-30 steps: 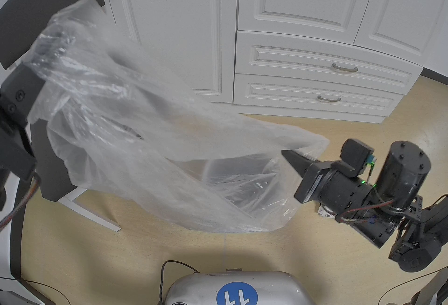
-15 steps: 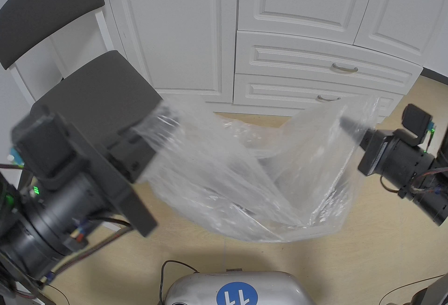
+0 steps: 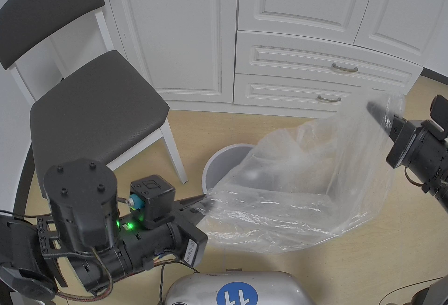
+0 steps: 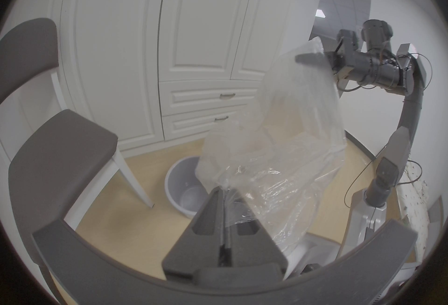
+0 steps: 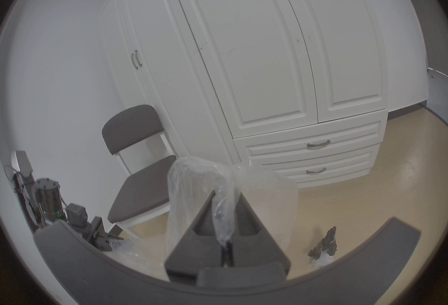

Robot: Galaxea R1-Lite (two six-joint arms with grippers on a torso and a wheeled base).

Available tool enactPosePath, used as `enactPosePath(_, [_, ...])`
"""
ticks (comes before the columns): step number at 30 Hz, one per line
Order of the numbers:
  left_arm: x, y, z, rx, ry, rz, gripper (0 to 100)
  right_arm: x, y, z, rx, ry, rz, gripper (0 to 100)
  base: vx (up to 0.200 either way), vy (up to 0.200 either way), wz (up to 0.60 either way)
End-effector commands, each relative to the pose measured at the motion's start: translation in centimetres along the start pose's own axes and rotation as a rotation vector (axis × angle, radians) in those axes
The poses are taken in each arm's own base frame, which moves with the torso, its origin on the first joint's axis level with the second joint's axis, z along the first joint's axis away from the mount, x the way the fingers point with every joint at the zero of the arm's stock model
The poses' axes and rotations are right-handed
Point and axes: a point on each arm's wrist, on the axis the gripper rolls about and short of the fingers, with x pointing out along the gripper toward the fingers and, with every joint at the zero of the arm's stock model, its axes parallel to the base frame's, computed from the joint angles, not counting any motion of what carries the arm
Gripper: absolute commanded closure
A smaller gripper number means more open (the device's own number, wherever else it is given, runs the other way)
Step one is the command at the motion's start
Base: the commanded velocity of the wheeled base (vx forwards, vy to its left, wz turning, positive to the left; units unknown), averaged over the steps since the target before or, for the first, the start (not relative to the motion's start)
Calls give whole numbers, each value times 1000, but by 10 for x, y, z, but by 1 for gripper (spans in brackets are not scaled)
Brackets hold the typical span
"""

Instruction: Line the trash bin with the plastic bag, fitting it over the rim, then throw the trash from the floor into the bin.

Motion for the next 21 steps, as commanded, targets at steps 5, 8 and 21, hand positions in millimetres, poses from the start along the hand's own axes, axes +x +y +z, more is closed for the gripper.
enactPosePath(5, [-1,36,11,-42,5,97,100,-1,-3,-23,-108,82,-11,100,0,0,0])
enactPosePath(8, [-4,45,13,-48,-6,132,100,-4,-6,-27,-170,97,-30,100,0,0,0])
enactPosePath(21, [-31,67,18,-2,-14,230,100,-17,-15,-49,-393,165,-120,100,0,0,0])
